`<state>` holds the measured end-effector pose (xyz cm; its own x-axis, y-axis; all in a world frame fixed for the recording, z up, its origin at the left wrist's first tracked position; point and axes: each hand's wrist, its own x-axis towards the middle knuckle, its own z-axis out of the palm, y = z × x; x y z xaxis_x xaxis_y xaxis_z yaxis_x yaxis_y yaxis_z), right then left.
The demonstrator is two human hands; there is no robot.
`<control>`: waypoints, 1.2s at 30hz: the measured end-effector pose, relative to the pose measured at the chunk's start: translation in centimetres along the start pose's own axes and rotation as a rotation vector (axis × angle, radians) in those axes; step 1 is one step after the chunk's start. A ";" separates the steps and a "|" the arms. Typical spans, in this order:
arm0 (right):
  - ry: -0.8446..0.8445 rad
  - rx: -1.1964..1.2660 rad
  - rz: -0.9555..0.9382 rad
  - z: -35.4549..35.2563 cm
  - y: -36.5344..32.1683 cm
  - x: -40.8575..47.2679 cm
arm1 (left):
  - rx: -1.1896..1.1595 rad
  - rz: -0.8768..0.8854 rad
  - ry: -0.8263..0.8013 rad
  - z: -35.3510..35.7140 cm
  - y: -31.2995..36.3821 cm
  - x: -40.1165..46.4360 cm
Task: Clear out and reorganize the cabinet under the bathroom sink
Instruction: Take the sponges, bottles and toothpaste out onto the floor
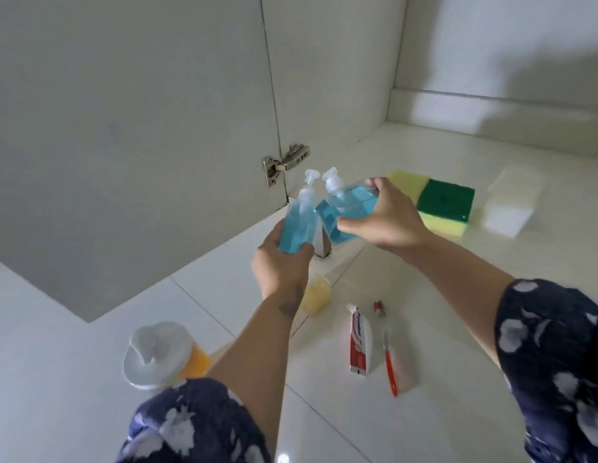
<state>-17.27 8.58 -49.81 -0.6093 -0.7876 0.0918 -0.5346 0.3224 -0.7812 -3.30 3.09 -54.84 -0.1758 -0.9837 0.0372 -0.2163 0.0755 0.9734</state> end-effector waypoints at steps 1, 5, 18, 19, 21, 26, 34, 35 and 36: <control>-0.021 0.007 0.003 0.7 0.6 -1.3 | -0.018 -0.014 0.016 -0.8 -0.9 -1.3; -0.126 0.042 0.013 4.0 3.4 -6.0 | -0.039 -0.120 0.062 -3.3 -5.4 -5.5; -0.299 0.054 0.162 13.7 12.8 -11.8 | -0.043 -0.421 0.071 -5.2 -17.0 -10.1; -0.292 0.057 0.160 14.2 13.0 -11.7 | -0.041 -0.422 0.080 -5.0 -17.5 -9.7; -0.270 0.057 0.142 15.2 13.4 -11.3 | -0.051 -0.421 0.105 -4.6 -18.5 -8.9; -0.213 0.045 0.084 17.0 13.9 -10.4 | 0.077 -0.333 0.142 -3.9 -20.2 -7.1; -0.291 0.018 0.118 18.3 14.2 -9.4 | 0.220 -0.299 0.104 -3.8 -20.7 -4.9; -0.296 0.030 0.118 18.4 14.2 -9.4 | 0.231 -0.311 0.092 -3.8 -20.7 -4.8; -0.303 0.034 0.116 18.4 14.1 -9.4 | 0.244 -0.320 0.077 -3.8 -20.7 -4.7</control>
<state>-8.30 10.86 -73.12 -0.4598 -0.8690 -0.1829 -0.4491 0.4053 -0.7963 5.64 5.53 -74.36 0.0081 -0.9724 -0.2332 -0.4714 -0.2094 0.8567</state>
